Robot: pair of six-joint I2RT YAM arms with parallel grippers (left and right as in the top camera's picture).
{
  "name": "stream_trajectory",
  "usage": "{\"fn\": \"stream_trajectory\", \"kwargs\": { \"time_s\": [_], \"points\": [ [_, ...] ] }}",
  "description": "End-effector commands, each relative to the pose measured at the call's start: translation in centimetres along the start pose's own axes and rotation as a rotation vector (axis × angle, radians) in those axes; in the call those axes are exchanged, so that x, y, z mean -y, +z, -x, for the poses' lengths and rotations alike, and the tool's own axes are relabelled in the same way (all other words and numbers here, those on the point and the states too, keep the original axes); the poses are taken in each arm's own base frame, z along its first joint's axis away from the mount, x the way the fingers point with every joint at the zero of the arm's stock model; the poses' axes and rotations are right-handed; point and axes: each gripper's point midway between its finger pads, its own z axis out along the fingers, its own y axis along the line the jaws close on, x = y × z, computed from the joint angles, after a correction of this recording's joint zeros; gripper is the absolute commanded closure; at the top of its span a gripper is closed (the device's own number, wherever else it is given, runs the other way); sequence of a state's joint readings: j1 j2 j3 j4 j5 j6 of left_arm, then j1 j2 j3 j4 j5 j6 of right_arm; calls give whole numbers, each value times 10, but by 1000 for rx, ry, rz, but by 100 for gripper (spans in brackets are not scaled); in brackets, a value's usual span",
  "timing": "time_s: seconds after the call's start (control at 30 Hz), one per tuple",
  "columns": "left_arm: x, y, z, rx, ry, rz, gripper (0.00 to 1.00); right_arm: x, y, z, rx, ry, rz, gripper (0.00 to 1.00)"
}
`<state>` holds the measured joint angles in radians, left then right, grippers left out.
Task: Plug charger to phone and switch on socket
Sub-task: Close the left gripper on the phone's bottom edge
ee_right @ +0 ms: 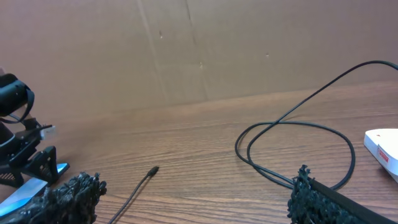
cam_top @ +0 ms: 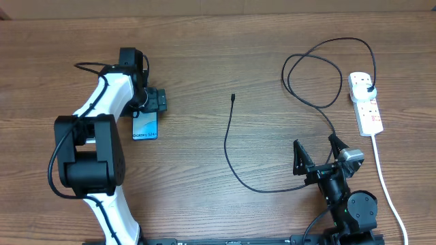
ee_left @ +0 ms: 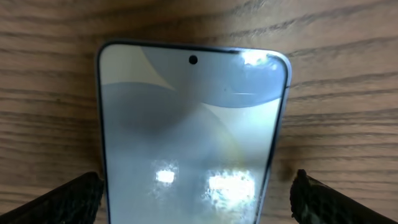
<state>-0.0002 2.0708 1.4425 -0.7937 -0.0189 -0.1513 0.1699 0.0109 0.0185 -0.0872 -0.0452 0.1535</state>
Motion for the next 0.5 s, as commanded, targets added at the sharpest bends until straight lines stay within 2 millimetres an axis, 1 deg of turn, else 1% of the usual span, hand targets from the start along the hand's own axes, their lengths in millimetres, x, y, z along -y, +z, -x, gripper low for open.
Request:
{"fn": "stream_trajectory", "kwargs": {
  "time_s": [0.0,0.17,0.27,0.3,0.4,0.47],
  "points": [
    [3,18,-15,-66,5,-2,1,1,0,-2,4,2,-3,0],
    [3,23,-20,-89,43,-1,2,1,0,-2,4,2,-3,0],
    [2,23,-21,-91,87,-3,5,1,0,-2,4,2,-3,0],
    [4,23,-22,-96,117,-13,7,1,0,-2,4,2,-3,0],
    [14,22,-25,-106,168,-73,8,1,0,-2,4,2,-3,0],
    [17,21,-27,-112,178,-92,9,1,0,-2,4,2,-2,0]
  ]
}}
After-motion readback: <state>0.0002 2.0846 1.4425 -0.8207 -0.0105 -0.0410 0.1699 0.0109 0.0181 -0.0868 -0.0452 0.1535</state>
